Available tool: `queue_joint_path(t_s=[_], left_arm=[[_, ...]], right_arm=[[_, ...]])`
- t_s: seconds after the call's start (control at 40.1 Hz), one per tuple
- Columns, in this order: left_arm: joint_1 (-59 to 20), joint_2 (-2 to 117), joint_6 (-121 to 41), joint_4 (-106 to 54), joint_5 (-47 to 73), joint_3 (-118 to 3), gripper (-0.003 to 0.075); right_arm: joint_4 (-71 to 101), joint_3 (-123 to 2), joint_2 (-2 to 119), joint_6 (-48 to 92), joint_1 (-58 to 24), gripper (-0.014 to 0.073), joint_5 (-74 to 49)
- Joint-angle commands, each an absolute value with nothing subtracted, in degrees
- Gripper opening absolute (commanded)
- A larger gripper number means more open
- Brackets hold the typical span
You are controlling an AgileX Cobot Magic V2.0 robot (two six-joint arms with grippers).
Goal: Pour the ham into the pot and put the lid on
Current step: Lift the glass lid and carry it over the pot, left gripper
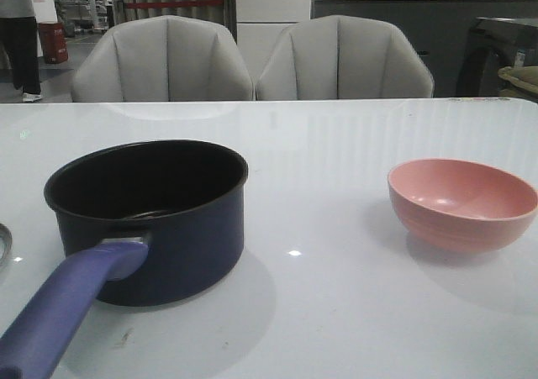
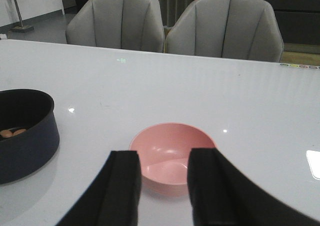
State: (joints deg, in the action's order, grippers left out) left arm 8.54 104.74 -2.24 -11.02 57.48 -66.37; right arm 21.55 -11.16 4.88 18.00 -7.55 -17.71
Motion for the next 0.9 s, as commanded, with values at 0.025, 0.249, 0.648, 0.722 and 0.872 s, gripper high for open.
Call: queue_joint_path(t_s=[0.025,0.249,0.648,0.722,0.872], left_arm=[[8.62,103.93,-2.34,-10.81,59.09,-66.51,0.0258],[8.62,103.72,-2.34,-10.81,61.15,-67.95,0.0258],[8.62,101.17,-2.34,-10.72,66.59,-75.7,0.0258],[8.62,100.71,-2.34,-10.72,67.64,-77.18,0.0258],[8.62,99.7,-2.44,-10.72,69.14,-79.73,0.0258]], right_arm=[[22.27,-12.76,5.47,18.47,-7.44,0.036,-13.24],[22.27,-12.76,5.47,18.47,-7.44,0.036,-13.24],[22.27,-12.76,5.47,18.47,-7.44,0.036,-13.24],[22.27,-12.76,5.47,18.47,-7.44,0.036,-13.24],[22.27,-12.76,5.47,18.47,-7.44,0.036,-13.24]])
